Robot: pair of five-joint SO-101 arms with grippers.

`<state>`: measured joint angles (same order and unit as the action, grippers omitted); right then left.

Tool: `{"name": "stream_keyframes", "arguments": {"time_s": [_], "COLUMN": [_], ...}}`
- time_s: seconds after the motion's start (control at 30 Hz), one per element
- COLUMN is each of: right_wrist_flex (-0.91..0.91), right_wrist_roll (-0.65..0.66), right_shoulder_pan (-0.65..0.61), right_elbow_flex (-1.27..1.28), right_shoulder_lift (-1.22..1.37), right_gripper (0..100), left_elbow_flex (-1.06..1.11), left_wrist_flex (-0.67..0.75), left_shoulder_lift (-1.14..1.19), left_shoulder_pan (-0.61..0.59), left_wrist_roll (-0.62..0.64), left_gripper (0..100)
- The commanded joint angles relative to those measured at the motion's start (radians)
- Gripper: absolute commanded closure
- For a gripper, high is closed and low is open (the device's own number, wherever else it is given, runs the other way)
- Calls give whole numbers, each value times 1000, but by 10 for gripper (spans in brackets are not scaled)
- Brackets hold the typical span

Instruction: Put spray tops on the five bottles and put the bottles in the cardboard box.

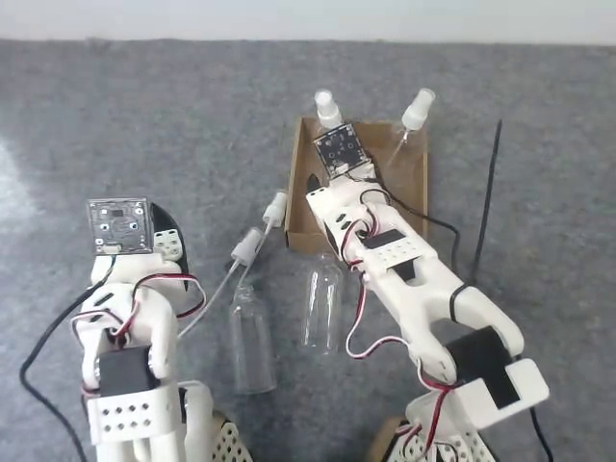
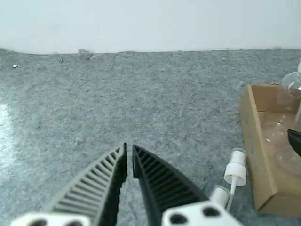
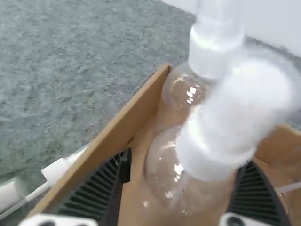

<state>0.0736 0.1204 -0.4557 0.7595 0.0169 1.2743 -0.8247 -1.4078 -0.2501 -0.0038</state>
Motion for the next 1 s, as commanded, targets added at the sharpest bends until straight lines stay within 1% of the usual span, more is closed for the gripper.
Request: {"name": "stream_keyframes", "arguments": {"time_s": [0.0,0.17,0.27,0.5,0.57,0.67,0.73,0.83,0.97], "right_wrist_flex": [12,-21,-68,-79,-130,-278,-397,-633,-931], "right_wrist_roll": [15,-51,-55,-55,-55,-61,-109,-183,-238], "right_shoulder_pan": [-7,-5,-5,-5,-5,-5,-4,-12,-82], "right_elbow_flex": [-29,-28,-40,-41,-55,-130,-203,-324,-414], "right_shoulder_lift": [-31,-102,-147,-278,-331,-406,-458,-521,-572], "right_gripper": [708,706,706,706,706,706,706,706,706], "left_elbow_flex": [-36,-36,-38,-38,-38,-36,-36,-36,-38], "left_wrist_flex": [29,29,29,29,29,29,29,29,28], "left_shoulder_lift": [11,11,11,11,11,11,11,11,11], "left_shoulder_pan": [-6,-6,-6,-6,-6,-6,-6,-6,-6], "left_wrist_roll": [20,20,20,20,20,20,20,20,20], "left_gripper": [989,989,989,989,989,989,989,989,989]}}
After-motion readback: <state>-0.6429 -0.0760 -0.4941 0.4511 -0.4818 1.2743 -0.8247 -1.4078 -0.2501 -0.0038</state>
